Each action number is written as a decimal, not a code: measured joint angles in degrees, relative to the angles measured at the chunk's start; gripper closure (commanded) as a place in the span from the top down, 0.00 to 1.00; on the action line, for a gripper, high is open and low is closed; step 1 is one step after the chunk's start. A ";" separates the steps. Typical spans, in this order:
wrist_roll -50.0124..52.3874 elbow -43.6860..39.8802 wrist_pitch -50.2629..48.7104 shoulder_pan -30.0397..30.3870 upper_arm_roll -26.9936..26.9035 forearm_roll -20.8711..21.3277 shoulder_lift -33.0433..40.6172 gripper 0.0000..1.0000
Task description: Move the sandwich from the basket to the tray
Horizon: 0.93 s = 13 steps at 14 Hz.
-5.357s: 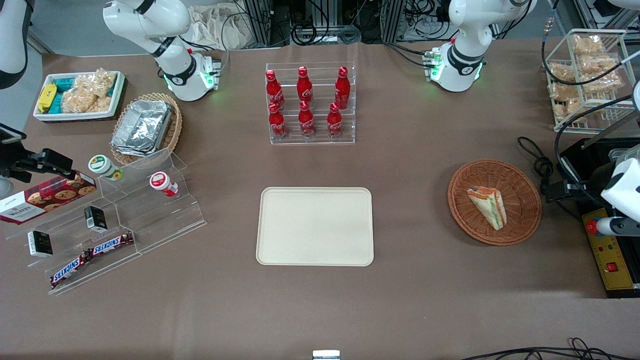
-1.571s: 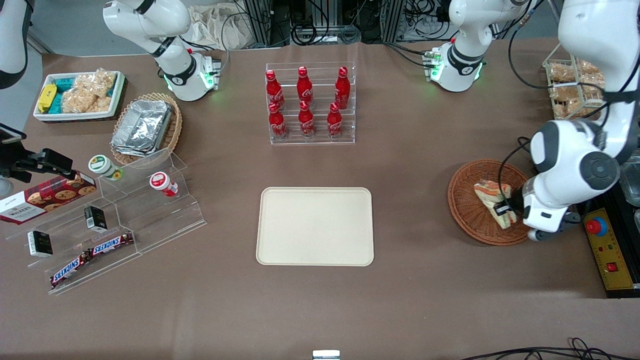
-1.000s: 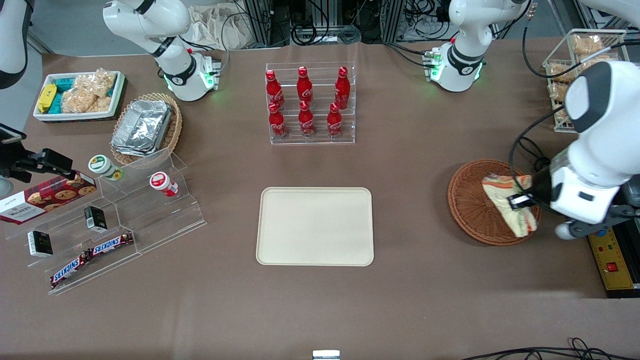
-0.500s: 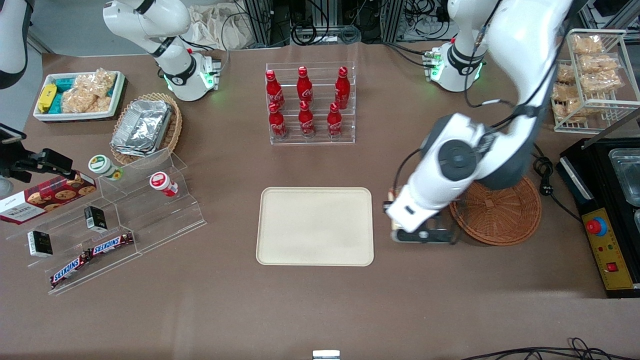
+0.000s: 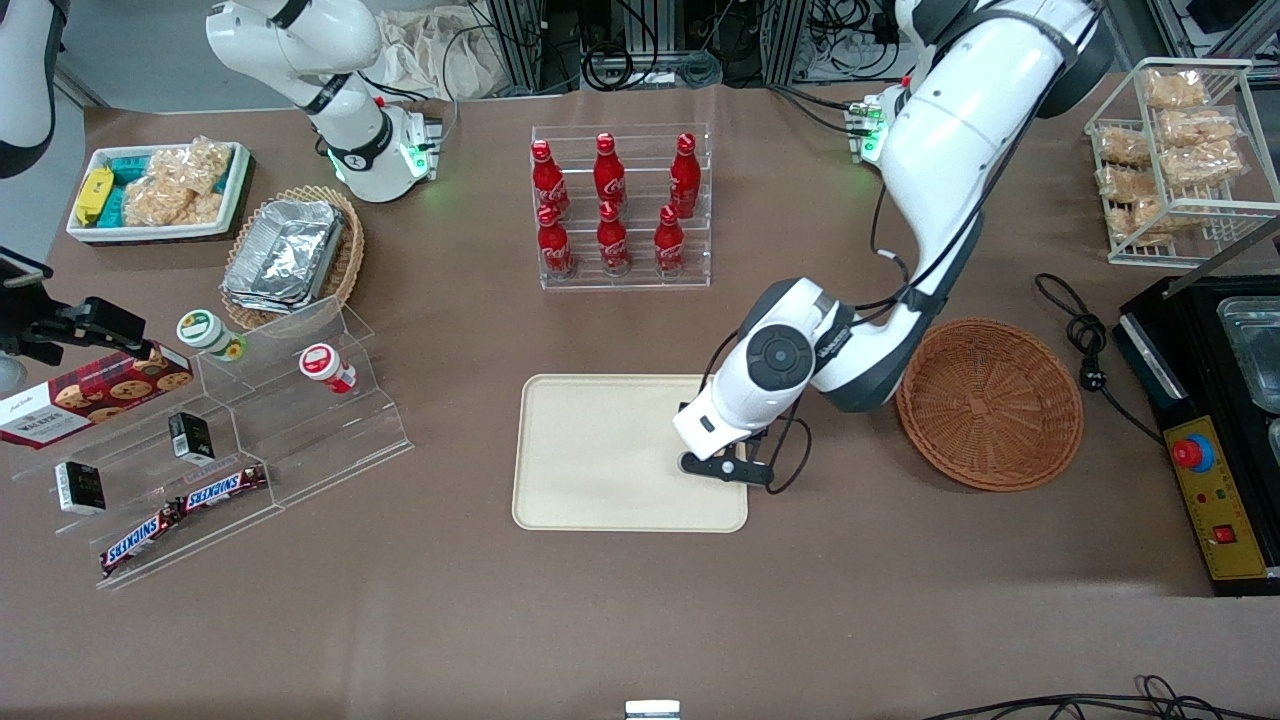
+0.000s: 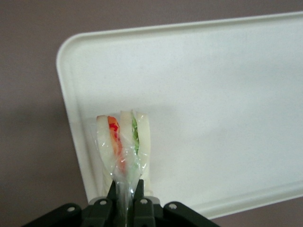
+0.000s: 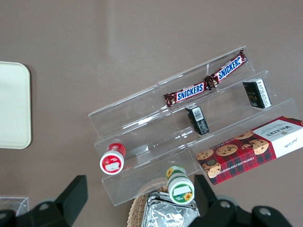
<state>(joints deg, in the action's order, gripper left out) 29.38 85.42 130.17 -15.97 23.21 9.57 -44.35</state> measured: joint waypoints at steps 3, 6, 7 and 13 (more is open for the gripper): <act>-0.07 -0.57 1.18 -0.21 -0.06 0.06 -2.24 0.99; 0.17 -1.77 1.06 -0.17 -0.12 0.05 -2.21 0.99; 0.52 -2.49 0.48 -0.11 -0.12 0.05 -1.97 0.99; 1.33 -7.30 -17.71 4.76 -0.36 0.04 9.04 0.99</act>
<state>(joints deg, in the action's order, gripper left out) 30.71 78.12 112.46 -11.21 22.85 9.62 -35.31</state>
